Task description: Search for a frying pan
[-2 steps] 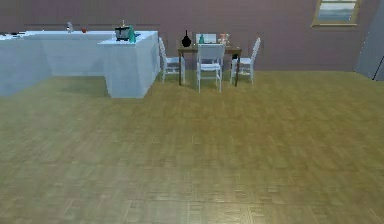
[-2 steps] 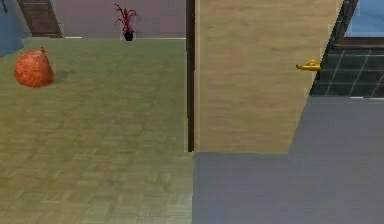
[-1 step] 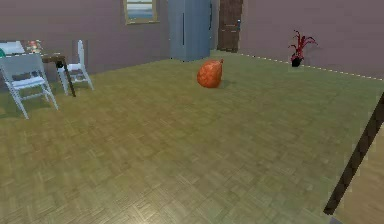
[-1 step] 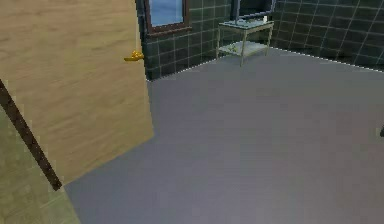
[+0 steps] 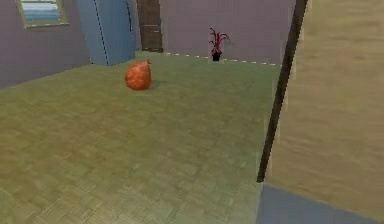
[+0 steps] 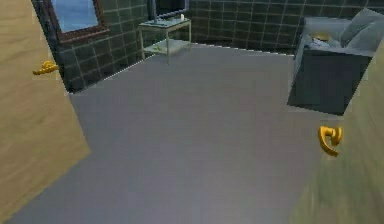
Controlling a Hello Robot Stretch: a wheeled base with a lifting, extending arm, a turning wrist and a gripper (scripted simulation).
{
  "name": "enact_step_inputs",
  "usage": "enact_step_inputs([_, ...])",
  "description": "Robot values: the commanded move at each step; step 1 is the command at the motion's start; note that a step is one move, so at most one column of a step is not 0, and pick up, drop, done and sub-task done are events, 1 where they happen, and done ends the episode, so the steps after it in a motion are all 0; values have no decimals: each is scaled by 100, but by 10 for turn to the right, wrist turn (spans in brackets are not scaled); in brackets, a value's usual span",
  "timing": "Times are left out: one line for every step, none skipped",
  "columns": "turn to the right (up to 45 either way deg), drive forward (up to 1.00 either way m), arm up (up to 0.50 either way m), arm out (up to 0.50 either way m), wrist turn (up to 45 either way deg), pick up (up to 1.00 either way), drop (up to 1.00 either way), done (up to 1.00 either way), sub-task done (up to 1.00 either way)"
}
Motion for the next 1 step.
enact_step_inputs([0, 10, 0, 0, 0, 0, 0, 0, 0])
